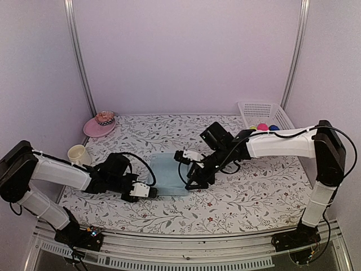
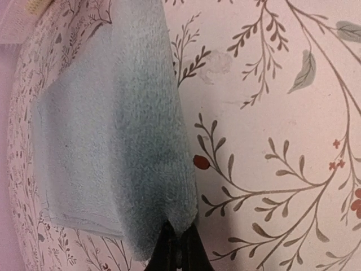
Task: Roll the towels
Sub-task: Roll the towel at the center of the board.
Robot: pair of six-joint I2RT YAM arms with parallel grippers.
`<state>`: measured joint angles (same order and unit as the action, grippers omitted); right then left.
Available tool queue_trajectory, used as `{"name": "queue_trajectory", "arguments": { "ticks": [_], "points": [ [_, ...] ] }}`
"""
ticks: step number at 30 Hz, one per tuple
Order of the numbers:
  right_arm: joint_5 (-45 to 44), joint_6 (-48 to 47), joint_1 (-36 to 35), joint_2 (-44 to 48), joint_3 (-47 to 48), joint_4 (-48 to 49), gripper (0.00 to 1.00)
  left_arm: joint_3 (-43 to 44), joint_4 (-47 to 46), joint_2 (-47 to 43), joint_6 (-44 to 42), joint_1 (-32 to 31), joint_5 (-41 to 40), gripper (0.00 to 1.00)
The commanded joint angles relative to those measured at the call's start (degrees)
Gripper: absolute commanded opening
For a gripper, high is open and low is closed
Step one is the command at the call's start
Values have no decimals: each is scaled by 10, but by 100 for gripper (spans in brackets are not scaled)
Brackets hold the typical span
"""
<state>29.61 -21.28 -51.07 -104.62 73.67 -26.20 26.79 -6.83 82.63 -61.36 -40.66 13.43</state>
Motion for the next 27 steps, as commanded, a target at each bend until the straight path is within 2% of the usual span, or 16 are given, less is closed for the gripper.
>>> {"name": "queue_trajectory", "arguments": {
  "ticks": [1, 6, 11, 15, 27],
  "points": [
    [-120, -54, -56, 43, -92, 135, 62, 36, 104, 16, 42, 28, 62, 0],
    [-242, -117, -123, 49, -150, 247, 64, 76, 161, 40, 55, 49, 103, 0],
    [-298, -155, -161, 33, -159, 313, 65, 93, 186, 62, 55, 66, 124, 0],
    [-332, -163, -167, 4, -144, 321, 65, 96, 189, 66, 54, 69, 131, 0],
    [-364, -167, -167, -53, -129, 326, 64, 109, 203, 80, 52, 76, 144, 0]
  ]
}}
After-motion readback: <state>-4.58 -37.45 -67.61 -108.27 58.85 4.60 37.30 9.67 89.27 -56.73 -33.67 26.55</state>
